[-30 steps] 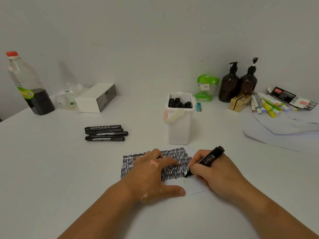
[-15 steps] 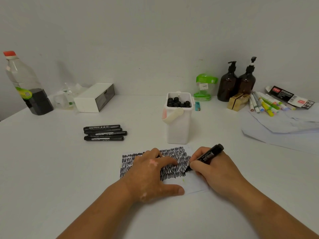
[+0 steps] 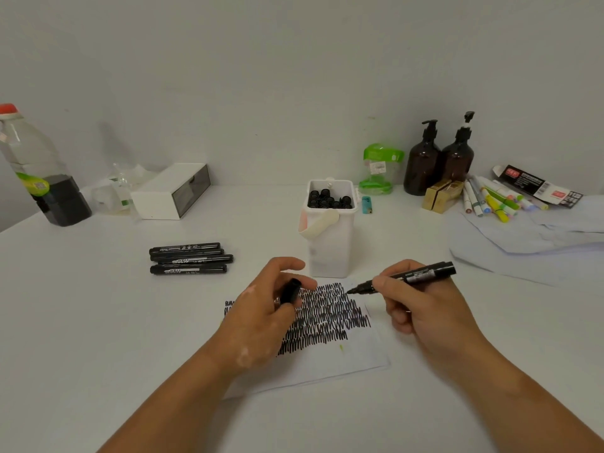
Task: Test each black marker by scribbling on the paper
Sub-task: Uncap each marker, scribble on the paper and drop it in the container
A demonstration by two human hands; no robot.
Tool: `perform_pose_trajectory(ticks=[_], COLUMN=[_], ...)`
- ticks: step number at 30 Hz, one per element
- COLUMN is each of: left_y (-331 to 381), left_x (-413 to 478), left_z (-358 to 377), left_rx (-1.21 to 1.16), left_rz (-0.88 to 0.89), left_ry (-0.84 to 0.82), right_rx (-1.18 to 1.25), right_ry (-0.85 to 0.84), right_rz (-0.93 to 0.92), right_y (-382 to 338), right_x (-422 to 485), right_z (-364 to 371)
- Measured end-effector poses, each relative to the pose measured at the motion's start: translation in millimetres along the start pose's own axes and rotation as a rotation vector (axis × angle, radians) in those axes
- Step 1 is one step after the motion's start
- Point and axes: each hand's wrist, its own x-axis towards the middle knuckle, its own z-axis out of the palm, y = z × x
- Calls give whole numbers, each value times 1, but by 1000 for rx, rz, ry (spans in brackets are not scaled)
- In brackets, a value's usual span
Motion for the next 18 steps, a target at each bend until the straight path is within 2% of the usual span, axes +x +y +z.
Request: perform_pose_trajectory(ticks=[3, 6, 10, 18], left_y=[0, -1, 0, 5], left_x=[1, 3, 2, 0], left_z=[4, 3, 2, 3], left_rx=[-161, -303, -281, -278], left_rz=[-24, -58, -33, 40], left_ry=[19, 41, 3, -76], right_rx=[46, 216, 307, 236], right_ry=[-26, -76, -42, -41], right_rz=[-38, -7, 19, -20], right_y=[-1, -5, -10, -11], right_x=[0, -2, -4, -6], right_z=[-1, -2, -1, 3])
